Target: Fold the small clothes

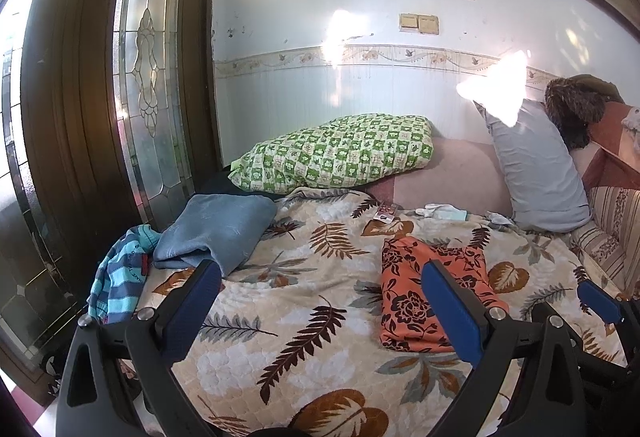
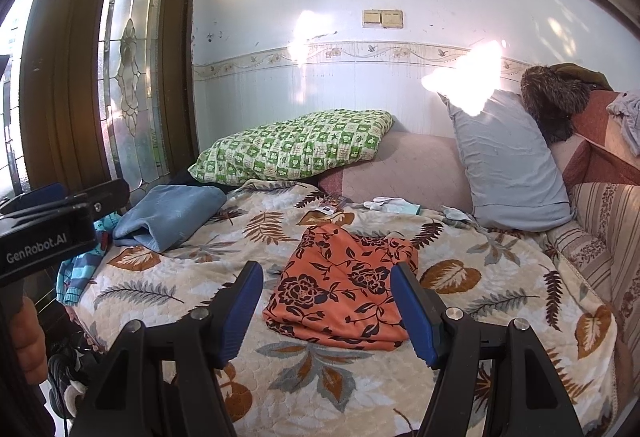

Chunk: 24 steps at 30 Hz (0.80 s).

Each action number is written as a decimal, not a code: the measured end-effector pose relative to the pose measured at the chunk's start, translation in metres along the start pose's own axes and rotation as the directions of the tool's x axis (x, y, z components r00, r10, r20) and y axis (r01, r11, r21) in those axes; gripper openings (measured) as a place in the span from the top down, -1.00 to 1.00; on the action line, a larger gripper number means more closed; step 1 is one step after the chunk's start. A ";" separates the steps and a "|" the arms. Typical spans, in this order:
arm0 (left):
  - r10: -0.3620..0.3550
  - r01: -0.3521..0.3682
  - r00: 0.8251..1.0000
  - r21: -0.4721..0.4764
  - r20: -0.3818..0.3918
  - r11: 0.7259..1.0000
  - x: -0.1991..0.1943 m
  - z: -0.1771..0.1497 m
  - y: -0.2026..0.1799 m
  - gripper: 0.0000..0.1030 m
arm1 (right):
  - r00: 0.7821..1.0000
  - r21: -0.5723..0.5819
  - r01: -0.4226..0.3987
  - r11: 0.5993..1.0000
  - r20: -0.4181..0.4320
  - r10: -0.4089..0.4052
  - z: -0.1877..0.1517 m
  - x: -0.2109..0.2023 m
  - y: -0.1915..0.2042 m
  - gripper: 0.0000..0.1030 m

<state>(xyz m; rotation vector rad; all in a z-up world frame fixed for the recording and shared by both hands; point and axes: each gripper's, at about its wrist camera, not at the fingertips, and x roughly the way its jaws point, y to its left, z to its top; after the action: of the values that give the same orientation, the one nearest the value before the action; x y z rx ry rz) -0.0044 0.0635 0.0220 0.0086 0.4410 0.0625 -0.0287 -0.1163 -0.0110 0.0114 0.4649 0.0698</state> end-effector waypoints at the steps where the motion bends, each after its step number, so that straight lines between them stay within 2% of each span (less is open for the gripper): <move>1: 0.001 -0.001 1.000 -0.002 0.002 1.000 -0.001 0.000 0.001 -0.94 | 1.000 -0.002 0.000 1.000 0.001 0.000 0.001 0.000 0.001 -0.35; 14: -0.005 0.005 1.000 -0.002 0.010 1.000 0.001 0.000 0.011 -0.94 | 1.000 -0.025 0.000 1.000 -0.001 0.000 0.006 0.002 0.013 -0.35; 24: -0.027 0.028 1.000 0.010 -0.013 1.000 0.015 0.000 0.007 -0.94 | 0.999 -0.008 0.027 1.000 -0.017 -0.027 0.005 0.013 0.005 -0.35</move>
<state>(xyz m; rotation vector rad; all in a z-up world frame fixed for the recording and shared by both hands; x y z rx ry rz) 0.0086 0.0713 0.0156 0.0119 0.4541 0.0333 -0.0156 -0.1106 -0.0120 -0.0031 0.4817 0.0449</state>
